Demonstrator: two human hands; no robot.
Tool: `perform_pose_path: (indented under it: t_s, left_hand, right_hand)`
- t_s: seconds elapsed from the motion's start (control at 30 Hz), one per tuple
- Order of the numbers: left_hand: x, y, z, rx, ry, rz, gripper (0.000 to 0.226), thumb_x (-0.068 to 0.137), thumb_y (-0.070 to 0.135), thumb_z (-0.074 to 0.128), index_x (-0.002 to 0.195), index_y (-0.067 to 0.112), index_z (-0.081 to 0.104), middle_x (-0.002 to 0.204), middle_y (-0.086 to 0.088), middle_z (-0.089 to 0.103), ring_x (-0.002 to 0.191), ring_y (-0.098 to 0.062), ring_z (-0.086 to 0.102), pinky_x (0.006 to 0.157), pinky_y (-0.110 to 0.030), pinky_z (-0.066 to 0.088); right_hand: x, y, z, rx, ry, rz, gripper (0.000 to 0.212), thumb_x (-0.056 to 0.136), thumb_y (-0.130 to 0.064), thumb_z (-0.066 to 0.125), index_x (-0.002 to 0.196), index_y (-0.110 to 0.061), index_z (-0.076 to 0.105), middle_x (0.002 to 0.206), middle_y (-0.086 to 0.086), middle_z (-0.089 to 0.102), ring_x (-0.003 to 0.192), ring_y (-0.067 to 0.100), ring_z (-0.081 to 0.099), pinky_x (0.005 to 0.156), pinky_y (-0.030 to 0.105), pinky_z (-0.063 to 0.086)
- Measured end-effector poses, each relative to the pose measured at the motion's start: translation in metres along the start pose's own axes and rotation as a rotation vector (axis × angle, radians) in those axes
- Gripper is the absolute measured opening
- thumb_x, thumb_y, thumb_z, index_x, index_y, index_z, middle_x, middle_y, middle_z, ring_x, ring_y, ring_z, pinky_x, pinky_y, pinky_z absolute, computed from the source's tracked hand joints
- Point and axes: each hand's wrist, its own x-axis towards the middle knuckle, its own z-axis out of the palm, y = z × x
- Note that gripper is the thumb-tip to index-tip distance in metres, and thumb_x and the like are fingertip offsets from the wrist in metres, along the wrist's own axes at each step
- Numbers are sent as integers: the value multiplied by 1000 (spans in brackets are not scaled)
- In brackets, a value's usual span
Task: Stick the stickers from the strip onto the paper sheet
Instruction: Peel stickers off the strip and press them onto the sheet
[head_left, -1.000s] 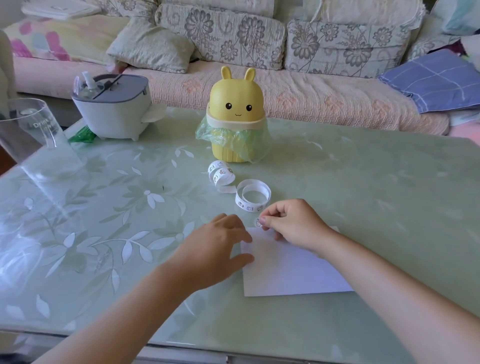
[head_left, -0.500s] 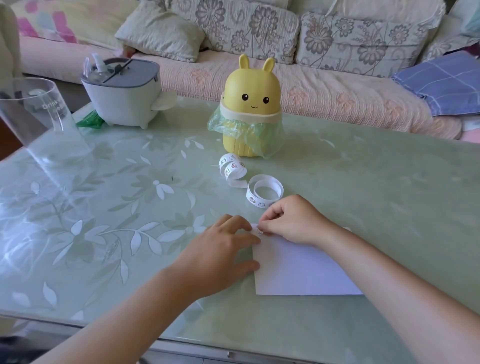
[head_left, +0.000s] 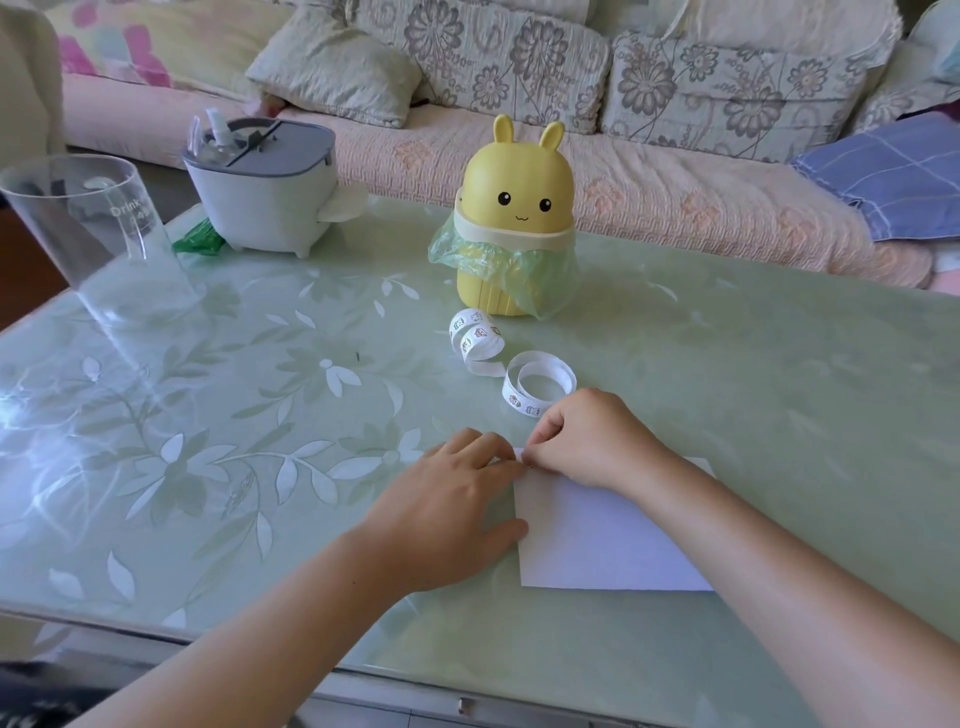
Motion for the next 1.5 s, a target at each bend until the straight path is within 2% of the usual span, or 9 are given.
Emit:
perform_pose_path:
  t_s: [0.17, 0.3, 0.43, 0.5, 0.63, 0.97, 1.23, 1.4, 1.5]
  left_hand:
    - [2, -2, 0, 52, 27, 30, 45, 87, 45, 45, 125, 26, 62, 127, 10, 55, 112, -15, 51, 91, -33, 49]
    - [6, -5, -2, 93, 19, 59, 46, 89, 47, 42, 125, 26, 61, 124, 12, 57, 109, -15, 52, 91, -32, 48]
    - [6, -3, 0, 136, 34, 56, 48, 90, 48, 40, 128, 26, 60, 121, 11, 58, 106, -15, 52, 88, -31, 48]
    - [6, 0, 2, 155, 50, 43, 46, 91, 47, 40, 126, 26, 61, 119, 10, 58, 105, -16, 53, 85, -31, 49]
    - [7, 4, 4, 190, 83, 20, 45, 91, 43, 38, 123, 25, 64, 116, 9, 60, 103, -16, 56, 81, -32, 51]
    - [8, 5, 8, 250, 46, 26, 53, 95, 52, 36, 136, 24, 57, 124, 7, 51, 112, -16, 48, 89, -31, 46]
    - [1, 1, 0, 130, 48, 50, 42, 95, 53, 40, 125, 38, 64, 128, 12, 58, 116, -11, 49, 78, -28, 49]
    - [6, 8, 4, 105, 84, -23, 47, 95, 47, 36, 129, 25, 60, 123, 10, 59, 113, -14, 50, 90, -33, 49]
    - [6, 9, 11, 193, 61, -12, 55, 95, 52, 34, 135, 22, 57, 125, 5, 54, 113, -19, 49, 93, -34, 46]
  right_hand:
    - [-9, 4, 0, -122, 122, -44, 31, 73, -57, 79, 92, -37, 64, 83, -16, 61, 84, 9, 61, 69, 27, 46]
    - [-22, 18, 11, -132, 172, -259, 9, 90, -42, 66, 94, -37, 71, 91, -14, 62, 83, 8, 59, 65, 27, 43]
    - [-37, 39, 20, -259, 214, -468, 30, 94, -29, 51, 116, -39, 69, 99, -12, 55, 92, 12, 52, 66, 34, 49]
    - [-43, 46, 25, -324, 231, -520, 41, 90, -30, 44, 125, -38, 65, 105, -12, 54, 96, 14, 50, 64, 30, 46]
    - [-49, 51, 31, -356, 259, -525, 49, 87, -32, 39, 129, -32, 66, 112, -6, 58, 96, 20, 53, 70, 29, 47]
    - [-50, 55, 30, -223, 244, -514, 46, 86, -35, 45, 128, -26, 62, 118, -9, 57, 101, 19, 51, 85, 36, 50]
    - [-49, 55, 34, -330, 247, -535, 54, 86, -32, 40, 138, -27, 56, 119, -4, 54, 97, 22, 49, 79, 35, 50]
    - [-49, 54, 32, -359, 215, -545, 57, 89, -35, 30, 140, -29, 55, 120, -3, 53, 99, 22, 47, 80, 37, 50]
    - [-47, 56, 29, -297, 198, -539, 52, 87, -36, 36, 132, -30, 63, 119, -3, 55, 100, 20, 47, 81, 34, 50]
